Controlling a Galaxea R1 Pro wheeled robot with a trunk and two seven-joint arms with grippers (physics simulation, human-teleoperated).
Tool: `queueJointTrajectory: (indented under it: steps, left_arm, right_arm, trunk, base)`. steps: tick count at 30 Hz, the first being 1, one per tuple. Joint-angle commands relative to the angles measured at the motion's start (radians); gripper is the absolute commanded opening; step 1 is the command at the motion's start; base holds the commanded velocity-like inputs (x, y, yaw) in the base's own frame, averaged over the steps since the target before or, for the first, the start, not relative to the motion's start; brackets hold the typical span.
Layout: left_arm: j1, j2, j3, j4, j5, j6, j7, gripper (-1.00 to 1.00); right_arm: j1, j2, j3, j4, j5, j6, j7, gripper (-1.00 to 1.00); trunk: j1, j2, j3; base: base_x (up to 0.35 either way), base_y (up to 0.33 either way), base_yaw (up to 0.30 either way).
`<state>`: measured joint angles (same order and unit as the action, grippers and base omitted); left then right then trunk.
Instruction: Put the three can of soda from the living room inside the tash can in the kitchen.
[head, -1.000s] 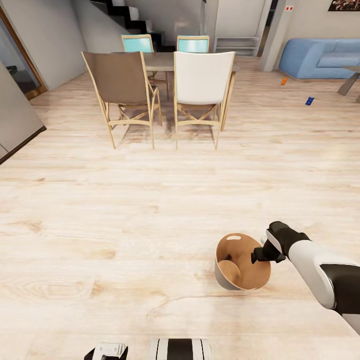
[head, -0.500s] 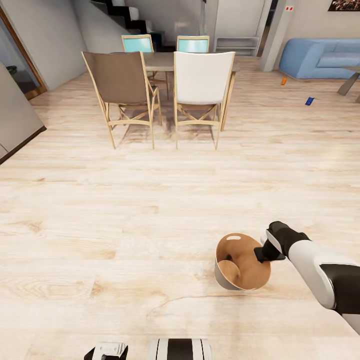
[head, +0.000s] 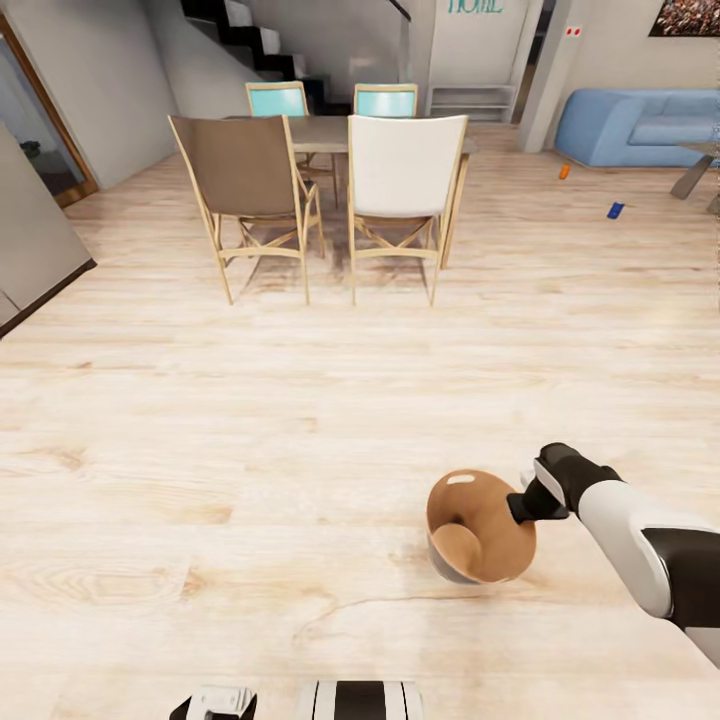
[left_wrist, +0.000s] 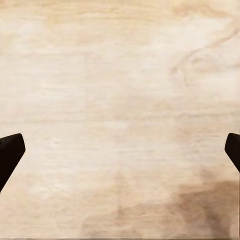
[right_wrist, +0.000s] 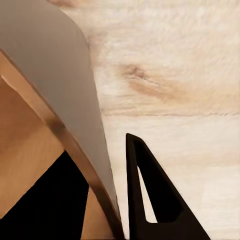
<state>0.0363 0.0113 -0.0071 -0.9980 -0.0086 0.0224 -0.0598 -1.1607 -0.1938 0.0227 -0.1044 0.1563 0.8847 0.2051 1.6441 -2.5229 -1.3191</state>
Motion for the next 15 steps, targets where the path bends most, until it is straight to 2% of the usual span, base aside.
queueJointTrajectory:
  steps: [1,5,8,9,15]
  left_arm:
    - [0.000,0.000,0.000,0.000,0.001,0.006,0.000,1.00]
    - [-0.001,0.000,0.000,-0.001,0.003,0.026,0.000,1.00]
    - [-0.001,0.000,-0.001,0.000,0.003,0.031,0.000,1.00]
    - [-0.002,0.001,-0.002,0.006,0.003,0.034,0.000,1.00]
    - [-0.002,0.001,-0.002,0.004,0.001,0.034,0.000,1.00]
  right_arm:
    - [0.000,-0.001,0.013,0.000,0.020,-0.002,-0.005,-1.00]
    - [0.003,-0.002,0.013,0.001,0.020,-0.002,-0.005,-1.00]
    - [0.026,-0.002,0.011,-0.001,0.019,-0.004,-0.006,-1.00]
    - [0.070,-0.003,0.010,0.001,0.012,-0.085,0.005,-1.00]
    - [0.076,-0.001,0.010,0.000,0.008,-0.087,0.005,-1.00]
  trunk:
    - [0.000,0.000,0.004]
    - [-0.002,0.001,0.019]
    - [-0.004,0.002,0.031]
    - [-0.004,0.002,0.035]
    - [-0.007,0.004,0.058]
  base:
    - [0.000,0.000,0.000]
    - [0.000,0.000,0.000]
    - [0.000,0.000,0.000]
    - [0.000,0.000,0.000]
    - [0.000,0.000,0.000]
